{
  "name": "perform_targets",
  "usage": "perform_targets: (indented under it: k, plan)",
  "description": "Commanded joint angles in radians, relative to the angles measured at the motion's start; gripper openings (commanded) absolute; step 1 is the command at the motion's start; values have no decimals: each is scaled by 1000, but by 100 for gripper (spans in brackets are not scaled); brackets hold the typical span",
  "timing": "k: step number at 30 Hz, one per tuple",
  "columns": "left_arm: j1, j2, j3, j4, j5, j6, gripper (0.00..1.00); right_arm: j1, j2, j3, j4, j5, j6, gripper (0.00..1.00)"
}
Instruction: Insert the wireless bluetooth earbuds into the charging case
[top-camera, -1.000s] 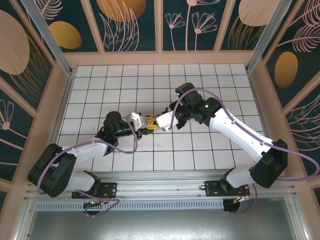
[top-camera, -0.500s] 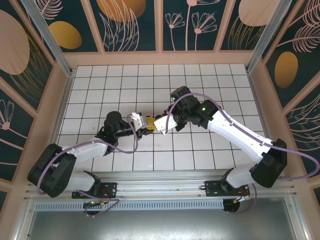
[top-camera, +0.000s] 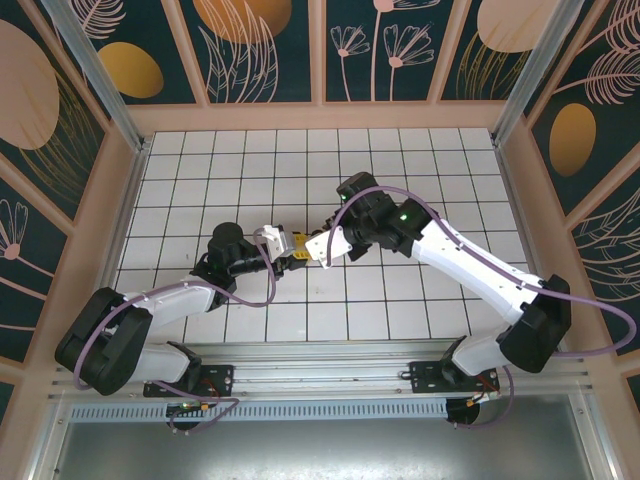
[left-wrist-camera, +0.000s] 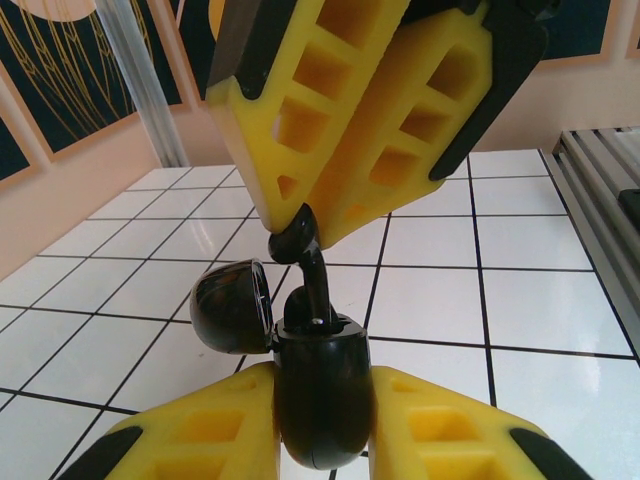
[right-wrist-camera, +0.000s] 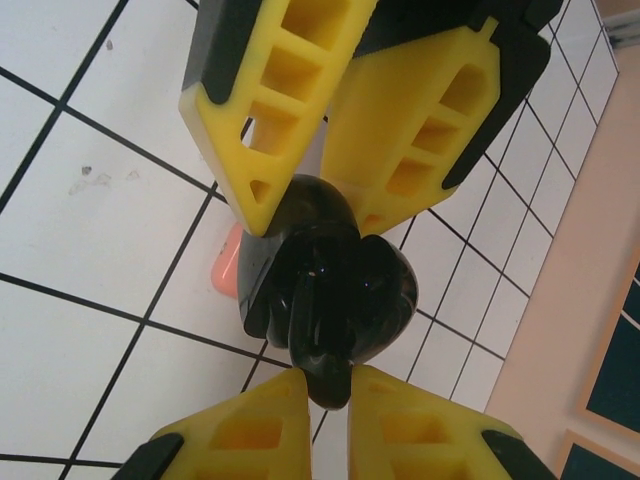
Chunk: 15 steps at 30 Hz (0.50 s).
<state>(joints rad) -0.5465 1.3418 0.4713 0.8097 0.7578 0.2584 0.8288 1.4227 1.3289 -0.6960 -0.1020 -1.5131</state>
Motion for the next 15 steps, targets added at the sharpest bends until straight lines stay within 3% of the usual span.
perform_targets:
  k: [1, 15]
  plan:
    - [-6, -31, 27, 26, 27, 8, 23, 21, 25, 30, -40, 65, -19, 13]
    - [-7, -32, 33, 12, 20, 12, 23, 86, 50, 57, -87, 149, -58, 13]
